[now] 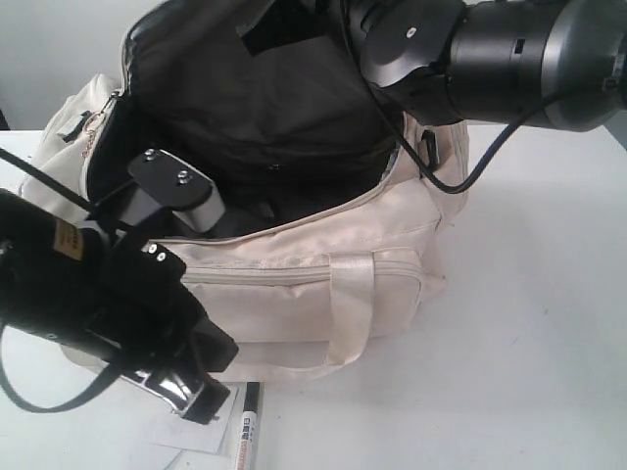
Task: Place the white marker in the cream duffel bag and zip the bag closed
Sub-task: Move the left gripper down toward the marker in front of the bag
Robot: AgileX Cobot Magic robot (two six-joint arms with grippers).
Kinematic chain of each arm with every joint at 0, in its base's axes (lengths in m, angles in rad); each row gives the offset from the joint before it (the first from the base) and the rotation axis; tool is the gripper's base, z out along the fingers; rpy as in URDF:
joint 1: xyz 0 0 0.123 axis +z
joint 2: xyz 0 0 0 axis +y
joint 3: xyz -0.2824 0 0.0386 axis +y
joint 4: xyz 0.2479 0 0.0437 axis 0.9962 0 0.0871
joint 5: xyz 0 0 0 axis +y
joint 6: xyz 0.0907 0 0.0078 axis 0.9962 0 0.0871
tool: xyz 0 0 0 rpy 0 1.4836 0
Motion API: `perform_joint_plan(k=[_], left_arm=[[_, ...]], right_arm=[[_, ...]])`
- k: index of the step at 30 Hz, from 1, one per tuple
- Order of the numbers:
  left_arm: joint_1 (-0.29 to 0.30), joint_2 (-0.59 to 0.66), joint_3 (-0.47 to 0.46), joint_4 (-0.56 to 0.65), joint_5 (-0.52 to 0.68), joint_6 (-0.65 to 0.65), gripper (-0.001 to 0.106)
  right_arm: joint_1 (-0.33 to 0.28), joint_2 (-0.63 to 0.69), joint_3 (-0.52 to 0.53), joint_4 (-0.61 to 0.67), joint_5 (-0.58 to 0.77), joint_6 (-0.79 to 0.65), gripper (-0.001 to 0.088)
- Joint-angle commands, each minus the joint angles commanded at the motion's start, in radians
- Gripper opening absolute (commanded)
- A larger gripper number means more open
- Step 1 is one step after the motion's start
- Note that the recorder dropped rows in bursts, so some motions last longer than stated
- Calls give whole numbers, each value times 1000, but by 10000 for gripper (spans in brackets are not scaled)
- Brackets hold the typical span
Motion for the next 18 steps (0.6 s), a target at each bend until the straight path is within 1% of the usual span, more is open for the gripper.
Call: perform_joint_plan(k=[2,4,10,15,18], left_arm=[[-18,32,-20,57,31,-50,0],[-41,54,-30,120,33,-108,0],[-116,112,-31,300,41,-350,0],[-154,182,-31,331,42,-445,0],[-154,231,-31,329,42,-459,0]], right_arm=[[0,0,0,0,0,0,0],[0,0,0,0,0,0,0],[0,0,0,0,0,0,0],[0,0,0,0,0,0,0],[0,0,0,0,0,0,0]])
